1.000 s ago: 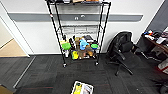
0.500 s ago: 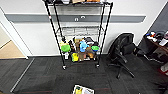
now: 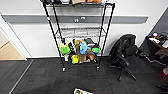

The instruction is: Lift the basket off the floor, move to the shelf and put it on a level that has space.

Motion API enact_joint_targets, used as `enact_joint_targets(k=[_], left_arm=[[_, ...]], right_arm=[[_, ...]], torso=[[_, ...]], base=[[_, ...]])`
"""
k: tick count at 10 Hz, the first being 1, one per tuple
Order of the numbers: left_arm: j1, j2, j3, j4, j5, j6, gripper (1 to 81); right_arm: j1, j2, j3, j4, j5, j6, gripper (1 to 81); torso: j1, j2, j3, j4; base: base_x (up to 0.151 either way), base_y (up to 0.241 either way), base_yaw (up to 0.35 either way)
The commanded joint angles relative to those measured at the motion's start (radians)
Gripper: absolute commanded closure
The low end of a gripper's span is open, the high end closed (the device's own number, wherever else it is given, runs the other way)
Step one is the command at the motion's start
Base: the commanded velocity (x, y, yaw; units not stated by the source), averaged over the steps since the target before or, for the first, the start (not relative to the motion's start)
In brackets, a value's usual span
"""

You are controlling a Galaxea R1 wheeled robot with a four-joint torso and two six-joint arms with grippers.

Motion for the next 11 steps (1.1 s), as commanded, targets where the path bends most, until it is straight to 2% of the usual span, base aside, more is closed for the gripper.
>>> enact_joint_targets(k=[1, 3, 11], left_arm=[[-0.035, -0.012, 0.01, 0.01, 0.052, -0.003, 1.0], [-0.035, -0.008, 0.007, 0.01, 0.052, -0.003, 1.0], [0.017, -0.001, -0.045, -0.001, 0.071, -0.004, 1.0]], right_arm=[[0.034, -0.012, 0.006, -0.005, -0.052, 0.002, 1.0], [0.034, -0.012, 0.003, -0.005, -0.05, 0.002, 1.0], [0.018, -0.006, 0.007, 0.001, -0.052, 0.002, 1.0]], torso=[[0.0, 0.0, 0.0, 0.0], [0.0, 0.0, 0.0, 0.0], [0.0, 0.0, 0.0, 0.0]], base=[[0.114, 0.0, 0.0], [0.086, 0.0, 0.0], [0.0, 0.0, 0.0]])
